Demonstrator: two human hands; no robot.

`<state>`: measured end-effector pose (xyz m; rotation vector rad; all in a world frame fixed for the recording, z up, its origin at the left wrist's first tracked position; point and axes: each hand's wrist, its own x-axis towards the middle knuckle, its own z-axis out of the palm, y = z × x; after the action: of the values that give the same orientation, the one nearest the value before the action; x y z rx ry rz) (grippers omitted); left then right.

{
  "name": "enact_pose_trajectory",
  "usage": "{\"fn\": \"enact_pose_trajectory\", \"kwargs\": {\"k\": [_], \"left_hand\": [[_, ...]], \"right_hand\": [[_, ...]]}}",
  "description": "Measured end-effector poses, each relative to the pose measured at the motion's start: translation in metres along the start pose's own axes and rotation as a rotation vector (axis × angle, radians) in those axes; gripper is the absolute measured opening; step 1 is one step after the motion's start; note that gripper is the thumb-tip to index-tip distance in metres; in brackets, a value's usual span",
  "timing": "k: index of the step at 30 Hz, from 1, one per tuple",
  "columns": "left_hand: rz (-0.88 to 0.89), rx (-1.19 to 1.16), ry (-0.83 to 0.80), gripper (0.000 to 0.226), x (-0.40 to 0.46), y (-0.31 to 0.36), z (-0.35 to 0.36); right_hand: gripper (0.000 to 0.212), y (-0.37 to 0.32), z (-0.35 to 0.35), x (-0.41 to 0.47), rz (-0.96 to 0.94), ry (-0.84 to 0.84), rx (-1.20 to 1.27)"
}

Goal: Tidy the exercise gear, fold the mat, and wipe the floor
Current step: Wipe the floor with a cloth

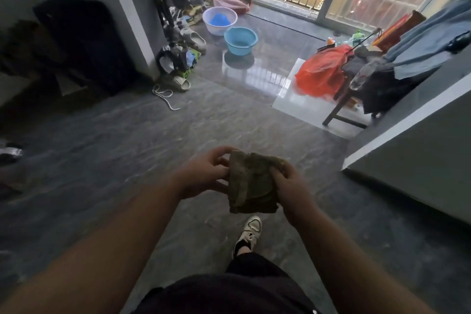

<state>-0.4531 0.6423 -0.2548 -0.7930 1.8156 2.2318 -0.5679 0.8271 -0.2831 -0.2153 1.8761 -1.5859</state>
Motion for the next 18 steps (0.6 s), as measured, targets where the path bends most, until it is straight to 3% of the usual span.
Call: {"fn": "enact_pose_trajectory", "kwargs": {"k": [4, 8, 11, 18], "left_hand": [[0.041, 0.144, 0.080, 0.019, 0.078, 0.028, -0.007], [0.091, 0.363, 0.184, 0.029, 0.148, 0.040, -0.017], [0.124, 0.441, 0.161, 0.018, 0.198, 0.025, -0.031], [0.149, 0.693, 0.116, 0.014, 0.369, -0.099, -0.078]], "right_hand": [[0.029, -0.017, -0.009, 0.077, -0.004, -0.076, -0.017], [0.033, -0.012, -0.015, 0.146, 0.054, -0.068, -0.009], [0.034, 0.008, -0.014, 0.188, 0.109, -0.033, 0.024], [0.033, 0.159, -0.005, 0.318, 0.194, 0.123, 0.041]]}}
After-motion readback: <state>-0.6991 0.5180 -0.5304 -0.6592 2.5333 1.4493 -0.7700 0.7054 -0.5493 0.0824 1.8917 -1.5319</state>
